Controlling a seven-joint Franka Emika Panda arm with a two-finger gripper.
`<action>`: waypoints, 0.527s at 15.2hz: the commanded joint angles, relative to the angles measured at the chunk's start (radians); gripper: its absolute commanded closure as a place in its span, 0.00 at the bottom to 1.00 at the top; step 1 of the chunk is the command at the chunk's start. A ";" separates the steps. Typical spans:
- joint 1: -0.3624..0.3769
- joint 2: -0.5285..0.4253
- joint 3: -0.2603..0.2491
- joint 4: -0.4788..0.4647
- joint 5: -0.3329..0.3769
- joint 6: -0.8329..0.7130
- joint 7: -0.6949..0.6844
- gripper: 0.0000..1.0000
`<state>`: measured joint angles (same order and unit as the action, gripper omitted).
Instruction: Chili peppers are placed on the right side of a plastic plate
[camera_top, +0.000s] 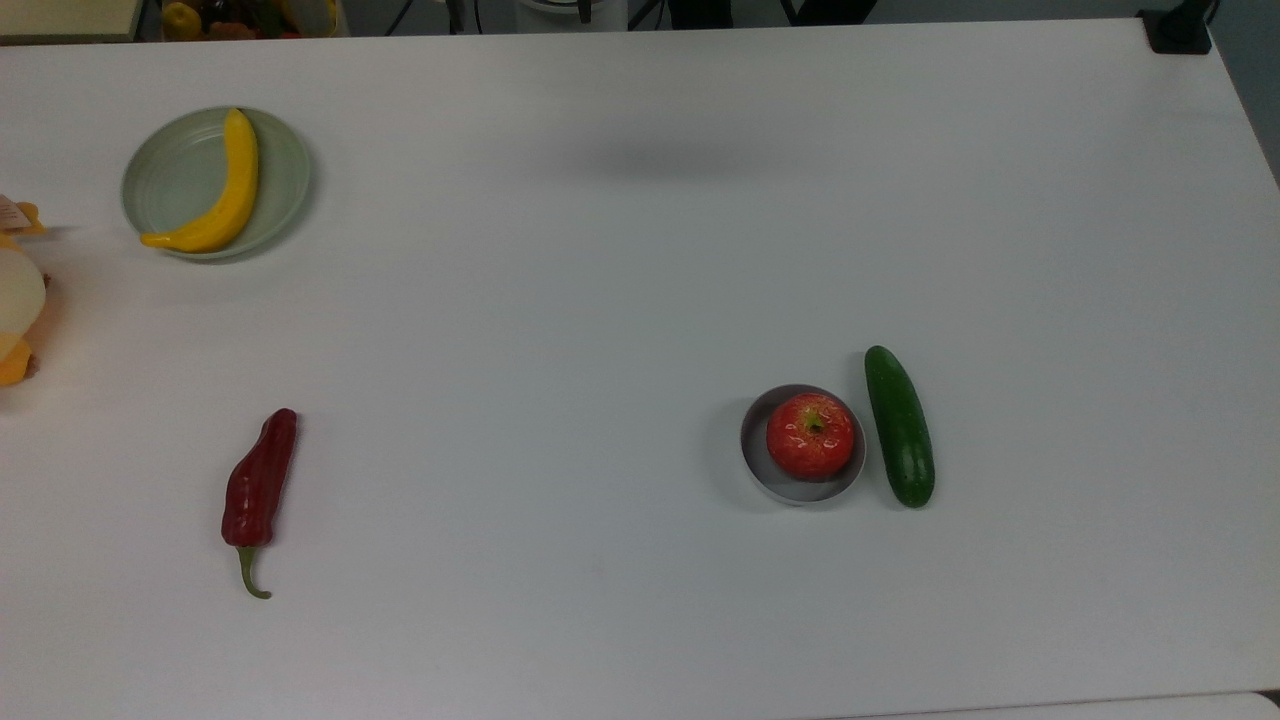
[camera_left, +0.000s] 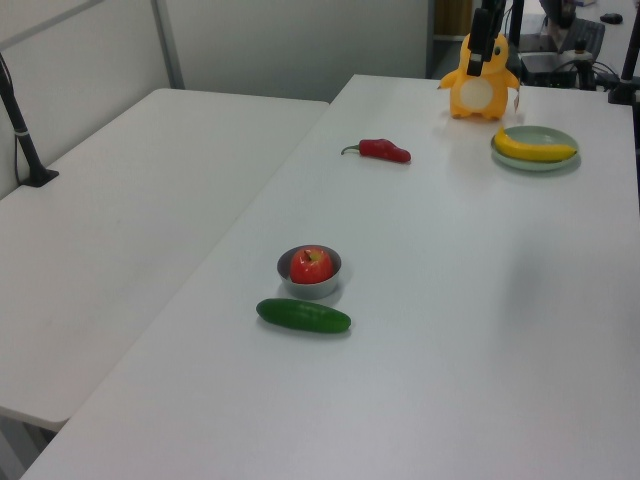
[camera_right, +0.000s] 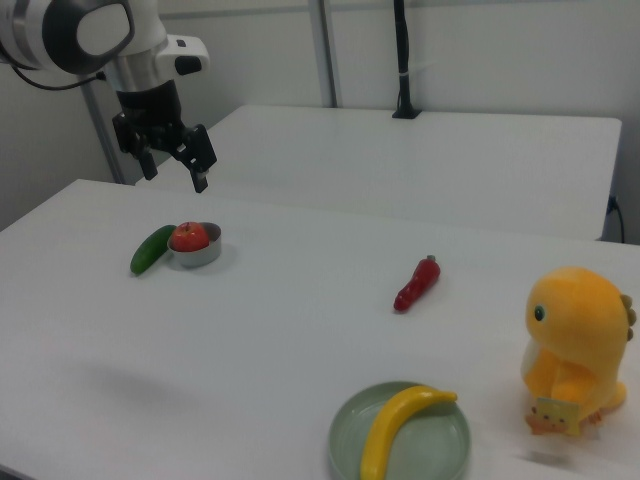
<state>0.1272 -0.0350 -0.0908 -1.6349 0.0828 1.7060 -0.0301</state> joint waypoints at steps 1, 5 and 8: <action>0.005 0.006 0.006 -0.006 0.009 0.026 -0.021 0.00; 0.003 0.006 0.006 -0.008 0.009 0.024 -0.022 0.00; 0.005 0.013 0.006 -0.005 0.009 0.024 -0.022 0.00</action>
<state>0.1277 -0.0278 -0.0827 -1.6350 0.0828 1.7060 -0.0316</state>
